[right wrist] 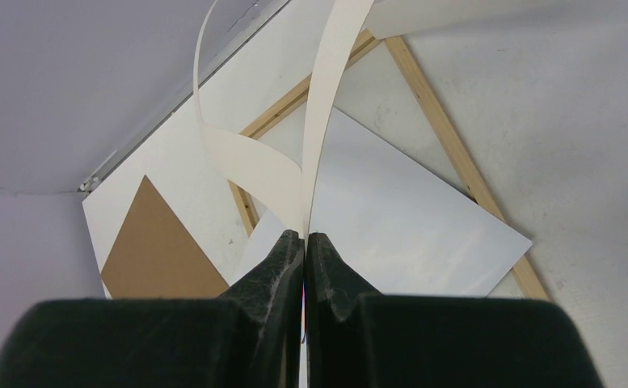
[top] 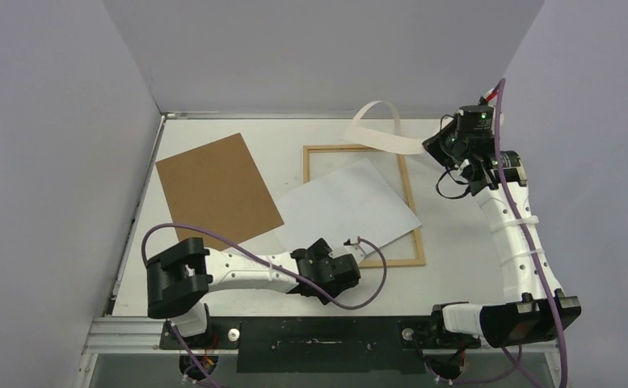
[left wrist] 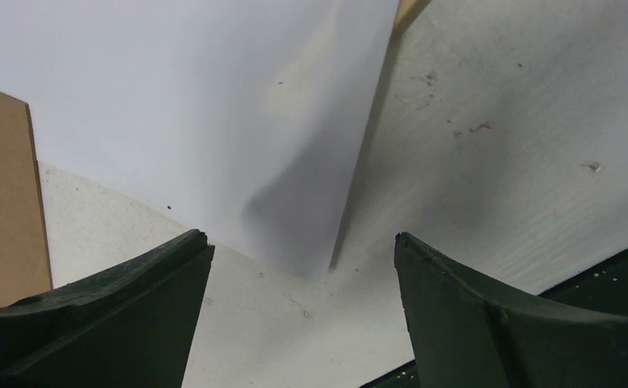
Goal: Put the photo into the frame
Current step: Turn over the photo at the center of the board.
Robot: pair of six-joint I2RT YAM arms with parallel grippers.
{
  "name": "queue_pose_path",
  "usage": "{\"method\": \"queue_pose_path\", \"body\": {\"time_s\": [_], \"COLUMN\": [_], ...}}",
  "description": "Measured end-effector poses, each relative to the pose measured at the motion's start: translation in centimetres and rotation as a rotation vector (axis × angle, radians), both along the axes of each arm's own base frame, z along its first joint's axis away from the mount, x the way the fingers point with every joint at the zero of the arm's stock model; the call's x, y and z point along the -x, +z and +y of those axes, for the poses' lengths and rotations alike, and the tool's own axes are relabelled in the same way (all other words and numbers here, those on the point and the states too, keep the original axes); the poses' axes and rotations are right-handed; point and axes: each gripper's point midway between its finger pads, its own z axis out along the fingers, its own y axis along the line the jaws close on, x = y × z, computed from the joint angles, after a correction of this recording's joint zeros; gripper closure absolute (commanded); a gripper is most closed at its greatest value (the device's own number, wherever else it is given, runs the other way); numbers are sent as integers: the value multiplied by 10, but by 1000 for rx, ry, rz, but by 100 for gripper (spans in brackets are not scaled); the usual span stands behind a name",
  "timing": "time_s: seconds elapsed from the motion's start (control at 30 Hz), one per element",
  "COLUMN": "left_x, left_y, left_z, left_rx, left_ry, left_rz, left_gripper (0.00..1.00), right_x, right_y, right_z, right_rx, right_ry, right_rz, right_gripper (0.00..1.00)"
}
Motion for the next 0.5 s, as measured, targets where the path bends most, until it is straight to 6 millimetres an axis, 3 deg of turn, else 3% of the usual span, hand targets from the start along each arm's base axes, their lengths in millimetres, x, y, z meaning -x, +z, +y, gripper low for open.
{"method": "queue_pose_path", "body": {"time_s": [0.13,0.2,0.5], "left_x": [8,8,-23], "left_y": [-10,-16,-14], "left_z": [-4,-4,-6], "left_rx": [-59,-94,-193], "left_ry": [-49,-55,31], "left_rz": [-47,-73,-278], "left_gripper": [16,24,41], "right_x": [-1,-1,0], "right_y": [0,-2,-11], "right_z": [-2,-2,-5], "right_rx": [-10,-15,-27], "right_ry": [1,4,4], "right_rz": [0,4,26], "right_gripper": [100,100,100]}}
